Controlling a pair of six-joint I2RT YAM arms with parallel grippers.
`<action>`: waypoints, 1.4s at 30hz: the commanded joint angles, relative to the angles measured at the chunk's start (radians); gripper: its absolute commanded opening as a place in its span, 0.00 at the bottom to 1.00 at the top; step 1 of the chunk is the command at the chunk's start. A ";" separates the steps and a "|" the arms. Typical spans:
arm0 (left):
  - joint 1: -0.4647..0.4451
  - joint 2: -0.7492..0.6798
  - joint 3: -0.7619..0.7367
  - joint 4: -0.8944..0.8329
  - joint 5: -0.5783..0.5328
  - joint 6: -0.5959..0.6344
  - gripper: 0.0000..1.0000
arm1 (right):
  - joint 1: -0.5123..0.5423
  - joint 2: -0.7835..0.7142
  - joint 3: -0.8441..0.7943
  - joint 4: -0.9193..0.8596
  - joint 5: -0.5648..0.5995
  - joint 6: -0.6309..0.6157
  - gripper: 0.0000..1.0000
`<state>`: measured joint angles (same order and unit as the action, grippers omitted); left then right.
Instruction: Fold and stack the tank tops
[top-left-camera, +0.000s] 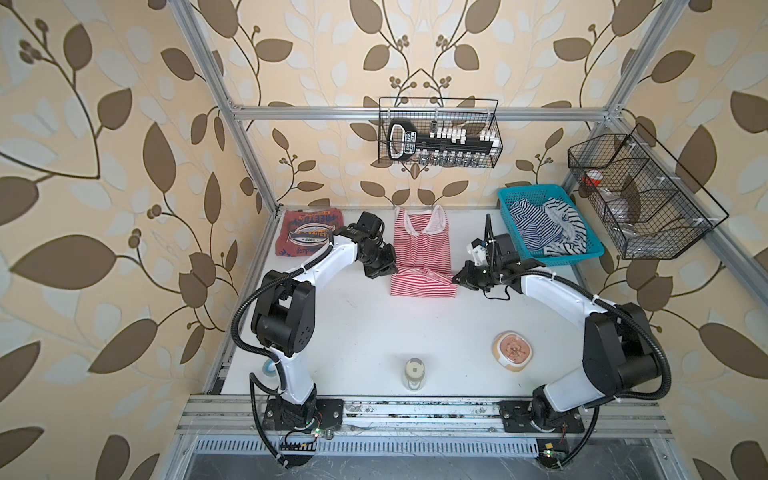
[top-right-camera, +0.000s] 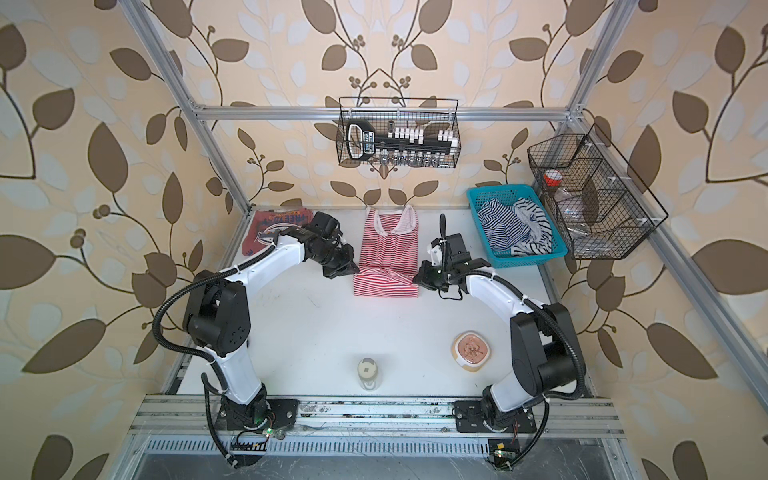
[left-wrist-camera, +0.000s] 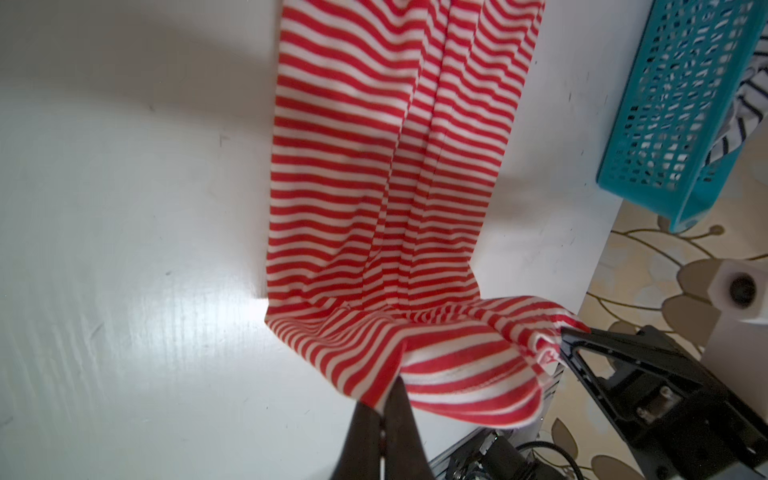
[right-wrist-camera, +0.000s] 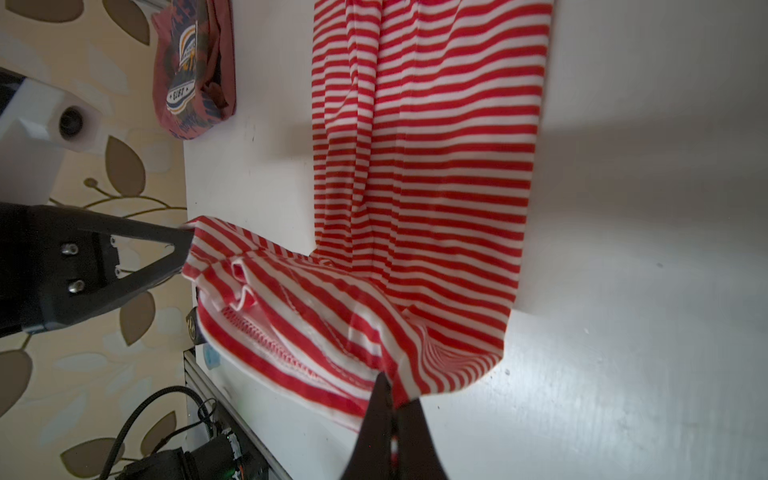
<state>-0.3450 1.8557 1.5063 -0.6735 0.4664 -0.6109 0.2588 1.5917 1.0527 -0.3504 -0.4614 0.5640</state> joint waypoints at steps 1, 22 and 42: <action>0.021 0.047 0.102 -0.043 0.023 0.033 0.00 | -0.023 0.061 0.077 -0.023 -0.048 -0.047 0.00; 0.096 0.385 0.571 -0.124 0.106 0.063 0.00 | -0.096 0.424 0.470 -0.079 -0.140 -0.065 0.00; 0.126 0.642 0.860 -0.057 0.194 -0.004 0.00 | -0.136 0.628 0.645 -0.061 -0.164 -0.023 0.00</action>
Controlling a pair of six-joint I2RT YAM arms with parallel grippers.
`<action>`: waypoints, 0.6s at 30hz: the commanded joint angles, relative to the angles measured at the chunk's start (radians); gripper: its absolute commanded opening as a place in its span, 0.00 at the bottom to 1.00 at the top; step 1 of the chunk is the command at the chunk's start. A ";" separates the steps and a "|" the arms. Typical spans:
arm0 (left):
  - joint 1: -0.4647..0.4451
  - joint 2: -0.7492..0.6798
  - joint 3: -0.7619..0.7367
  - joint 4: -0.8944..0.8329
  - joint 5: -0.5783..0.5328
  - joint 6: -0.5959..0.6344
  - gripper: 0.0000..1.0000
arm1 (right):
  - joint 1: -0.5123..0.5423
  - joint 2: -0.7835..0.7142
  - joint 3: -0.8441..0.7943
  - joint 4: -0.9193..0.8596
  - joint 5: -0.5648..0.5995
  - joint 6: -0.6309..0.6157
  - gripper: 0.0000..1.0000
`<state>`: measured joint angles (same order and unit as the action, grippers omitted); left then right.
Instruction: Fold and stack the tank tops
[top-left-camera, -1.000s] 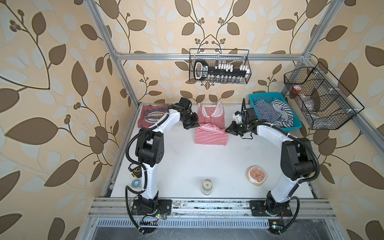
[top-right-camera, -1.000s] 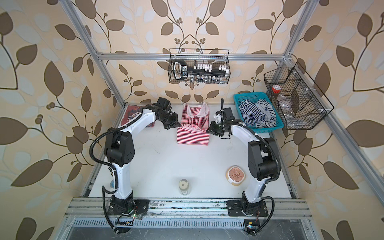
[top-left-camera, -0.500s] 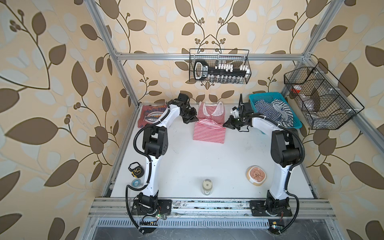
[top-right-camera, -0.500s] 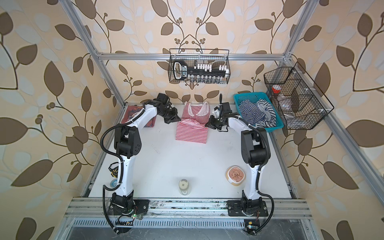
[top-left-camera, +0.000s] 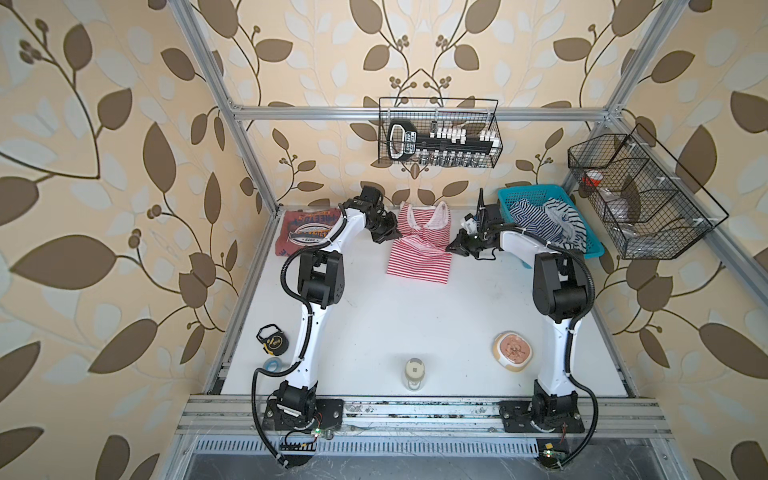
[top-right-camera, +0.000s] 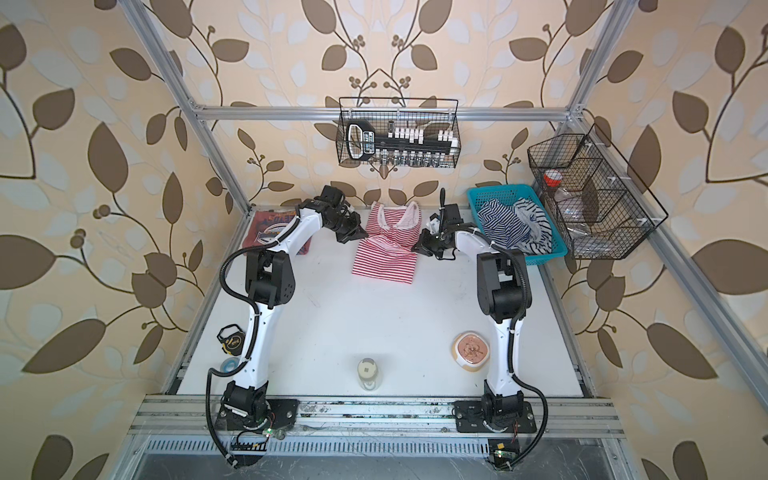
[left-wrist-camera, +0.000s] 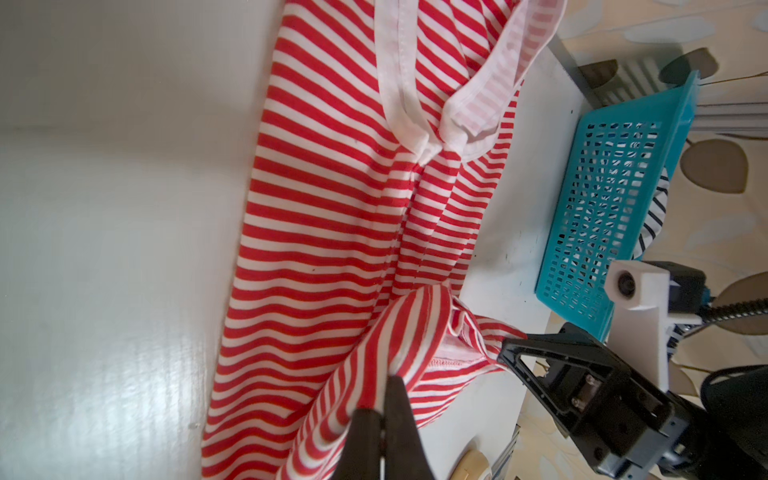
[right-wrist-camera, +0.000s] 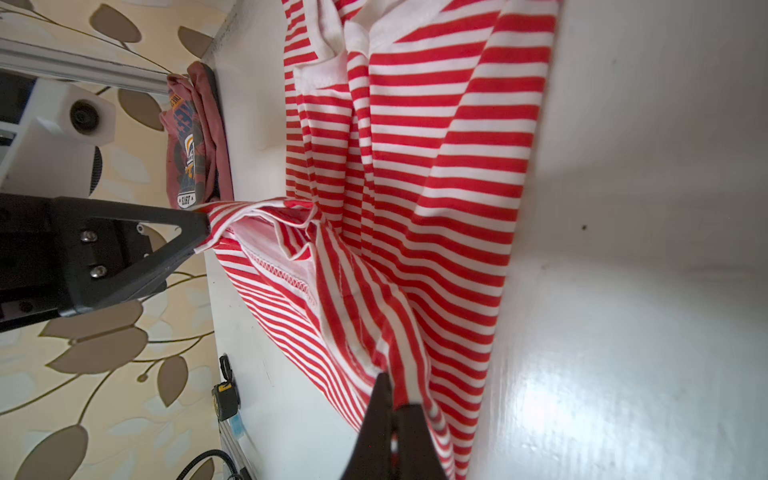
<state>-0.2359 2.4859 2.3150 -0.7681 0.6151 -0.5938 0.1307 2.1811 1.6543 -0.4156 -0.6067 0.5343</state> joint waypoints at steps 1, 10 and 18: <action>0.016 0.019 0.055 0.048 0.050 -0.027 0.00 | -0.010 0.048 0.053 0.005 -0.021 0.010 0.00; 0.028 0.083 0.058 0.165 0.073 -0.105 0.10 | -0.016 0.140 0.124 0.006 -0.038 0.033 0.06; 0.048 0.112 0.061 0.279 0.091 -0.205 0.31 | -0.029 0.163 0.128 0.072 -0.049 0.095 0.25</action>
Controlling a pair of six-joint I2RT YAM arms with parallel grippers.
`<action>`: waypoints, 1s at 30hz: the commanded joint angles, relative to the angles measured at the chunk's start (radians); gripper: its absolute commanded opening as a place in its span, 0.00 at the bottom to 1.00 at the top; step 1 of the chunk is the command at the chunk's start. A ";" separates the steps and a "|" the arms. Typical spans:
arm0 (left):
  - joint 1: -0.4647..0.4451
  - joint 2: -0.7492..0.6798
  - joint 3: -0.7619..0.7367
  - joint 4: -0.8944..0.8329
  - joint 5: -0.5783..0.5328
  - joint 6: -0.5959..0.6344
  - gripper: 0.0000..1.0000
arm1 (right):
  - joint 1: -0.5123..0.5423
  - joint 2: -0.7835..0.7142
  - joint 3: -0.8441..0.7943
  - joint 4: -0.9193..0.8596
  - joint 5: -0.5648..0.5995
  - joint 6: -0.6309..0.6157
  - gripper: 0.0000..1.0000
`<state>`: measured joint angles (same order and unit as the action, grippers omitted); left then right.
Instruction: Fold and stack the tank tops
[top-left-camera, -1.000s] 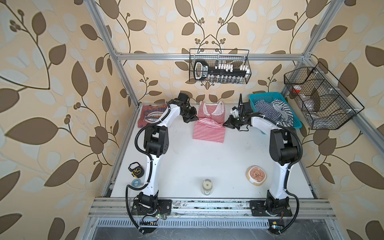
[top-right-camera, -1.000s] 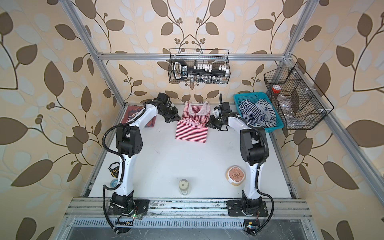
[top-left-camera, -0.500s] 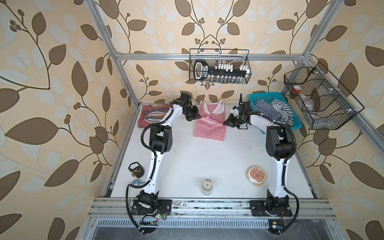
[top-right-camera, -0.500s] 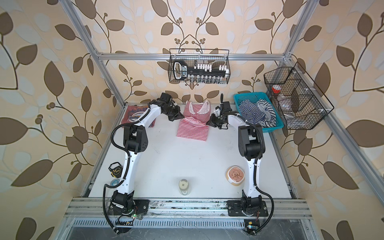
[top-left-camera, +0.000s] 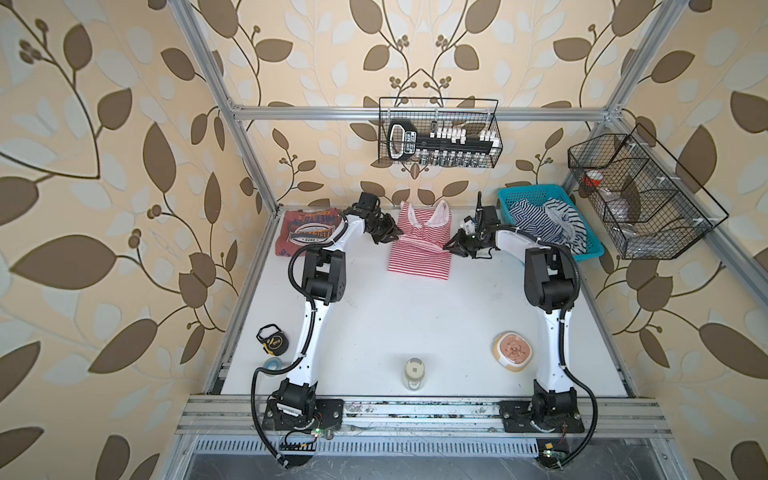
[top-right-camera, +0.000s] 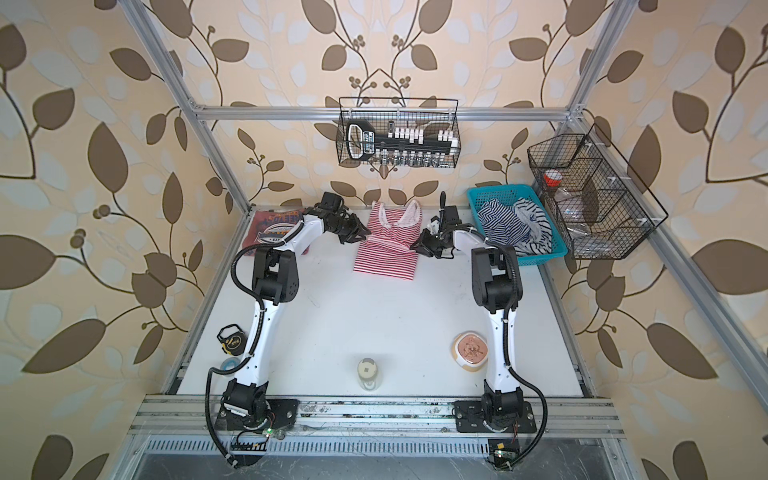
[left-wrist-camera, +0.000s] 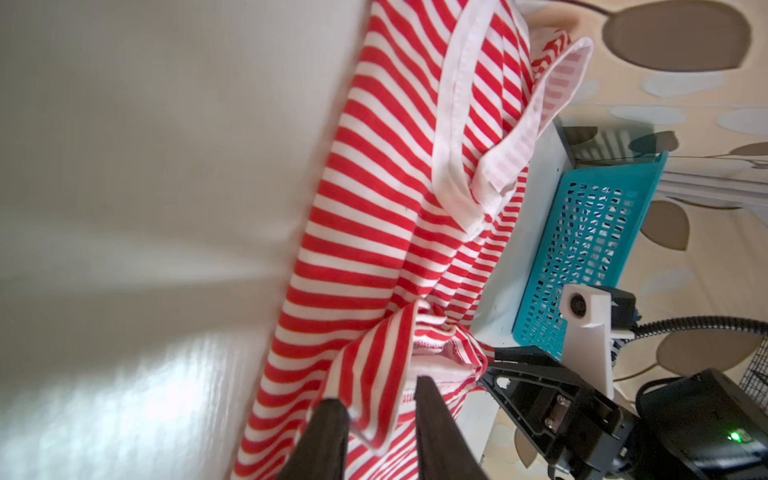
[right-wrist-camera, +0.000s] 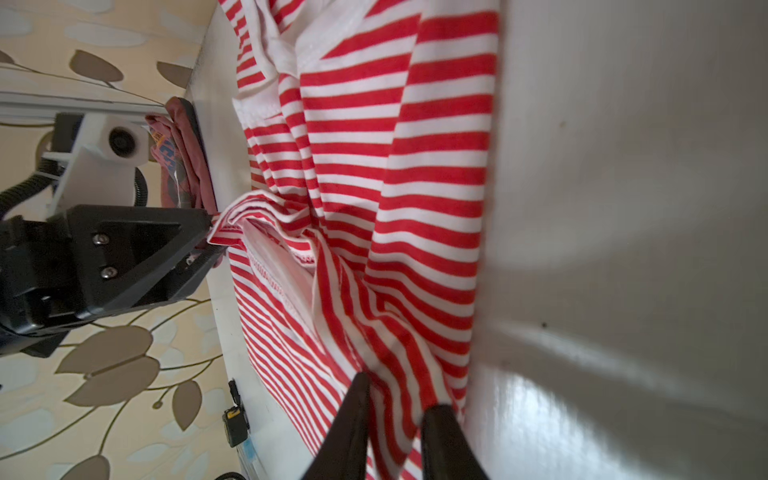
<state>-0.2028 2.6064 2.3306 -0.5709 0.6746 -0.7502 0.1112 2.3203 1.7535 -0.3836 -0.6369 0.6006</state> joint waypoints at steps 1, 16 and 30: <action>0.018 -0.008 0.044 0.100 0.031 -0.067 0.32 | -0.013 0.023 0.028 0.054 -0.024 0.042 0.26; 0.072 0.010 0.032 0.228 0.057 -0.218 0.35 | -0.073 0.029 0.003 0.216 -0.054 0.188 0.41; 0.020 -0.356 -0.498 -0.010 -0.078 0.117 0.37 | 0.007 -0.261 -0.403 0.107 0.042 -0.033 0.46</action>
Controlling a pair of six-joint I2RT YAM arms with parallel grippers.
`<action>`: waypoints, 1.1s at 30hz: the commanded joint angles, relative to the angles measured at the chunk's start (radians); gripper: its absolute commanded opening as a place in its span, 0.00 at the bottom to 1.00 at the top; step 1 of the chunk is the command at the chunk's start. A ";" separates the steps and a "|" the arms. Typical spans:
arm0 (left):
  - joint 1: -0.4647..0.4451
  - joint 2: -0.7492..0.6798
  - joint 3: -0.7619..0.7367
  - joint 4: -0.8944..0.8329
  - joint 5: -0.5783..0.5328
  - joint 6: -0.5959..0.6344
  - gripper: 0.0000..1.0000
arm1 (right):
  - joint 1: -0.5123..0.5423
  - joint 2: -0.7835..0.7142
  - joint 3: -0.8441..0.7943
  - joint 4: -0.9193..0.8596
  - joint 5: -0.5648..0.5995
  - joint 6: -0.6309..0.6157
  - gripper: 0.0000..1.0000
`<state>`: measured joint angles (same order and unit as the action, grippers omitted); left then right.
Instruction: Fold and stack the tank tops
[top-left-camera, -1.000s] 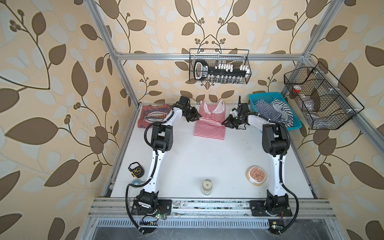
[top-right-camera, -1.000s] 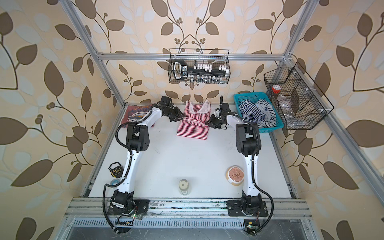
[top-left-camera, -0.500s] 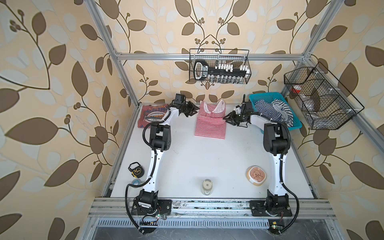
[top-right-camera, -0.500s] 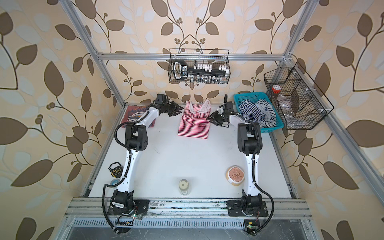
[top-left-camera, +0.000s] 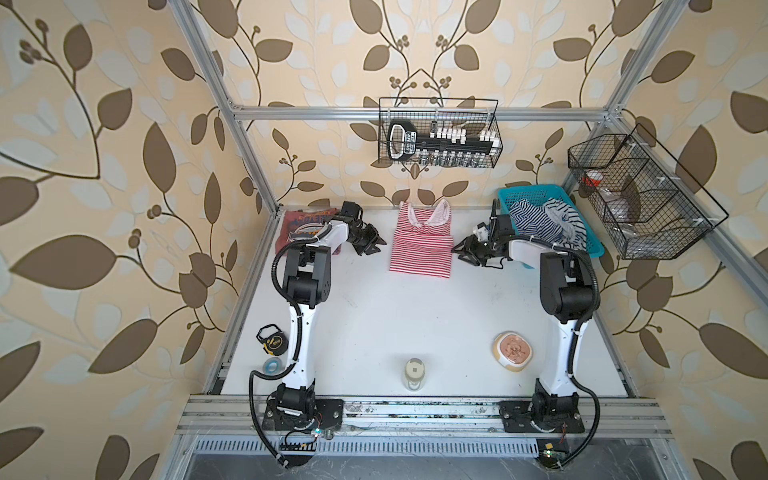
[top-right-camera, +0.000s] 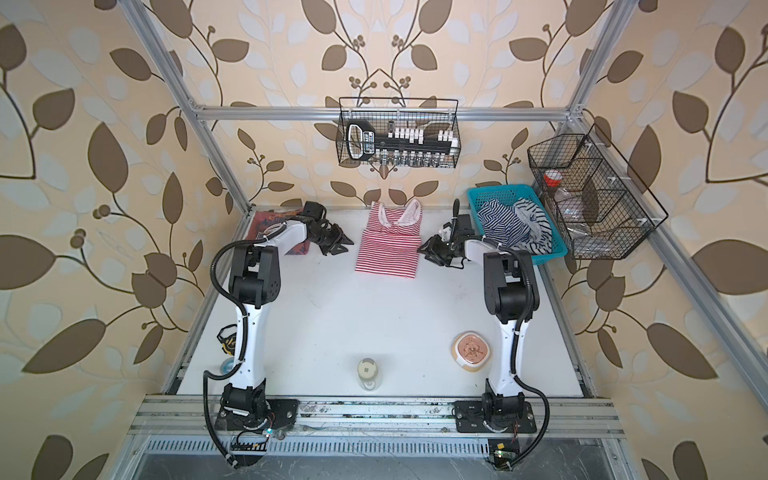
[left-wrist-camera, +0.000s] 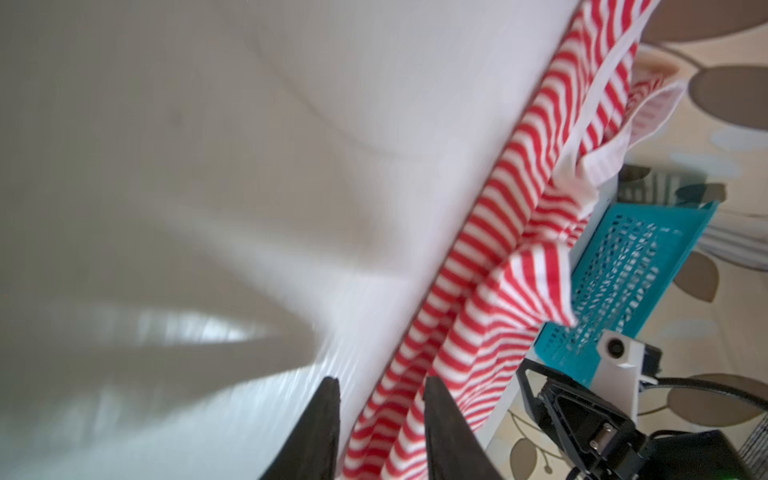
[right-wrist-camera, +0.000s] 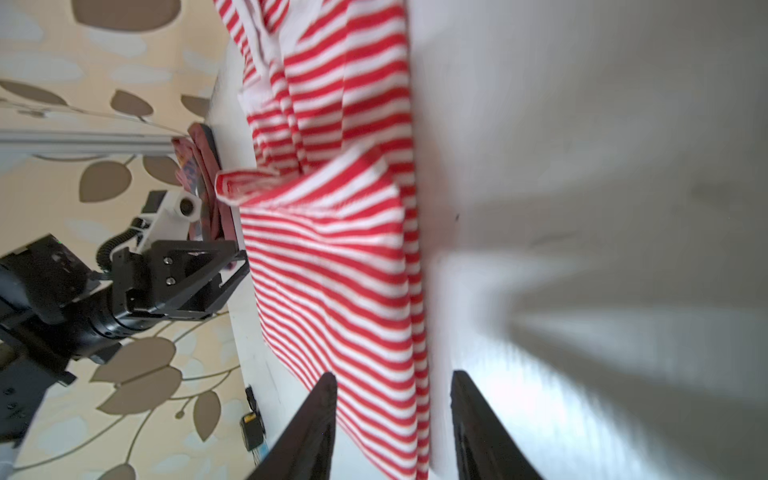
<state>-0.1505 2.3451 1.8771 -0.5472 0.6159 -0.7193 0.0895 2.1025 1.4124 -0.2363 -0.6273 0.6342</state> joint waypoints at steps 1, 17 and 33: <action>-0.040 -0.098 -0.062 -0.030 -0.018 0.089 0.38 | 0.037 -0.053 -0.089 -0.029 0.036 -0.063 0.46; -0.093 -0.051 -0.129 -0.014 0.014 0.081 0.37 | 0.084 -0.036 -0.152 0.011 0.044 -0.045 0.47; -0.128 -0.109 -0.252 0.005 0.034 0.076 0.01 | 0.101 -0.061 -0.209 0.008 0.056 -0.054 0.00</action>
<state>-0.2596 2.2818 1.6688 -0.4908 0.6785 -0.6548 0.1848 2.0506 1.2316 -0.2150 -0.5865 0.5858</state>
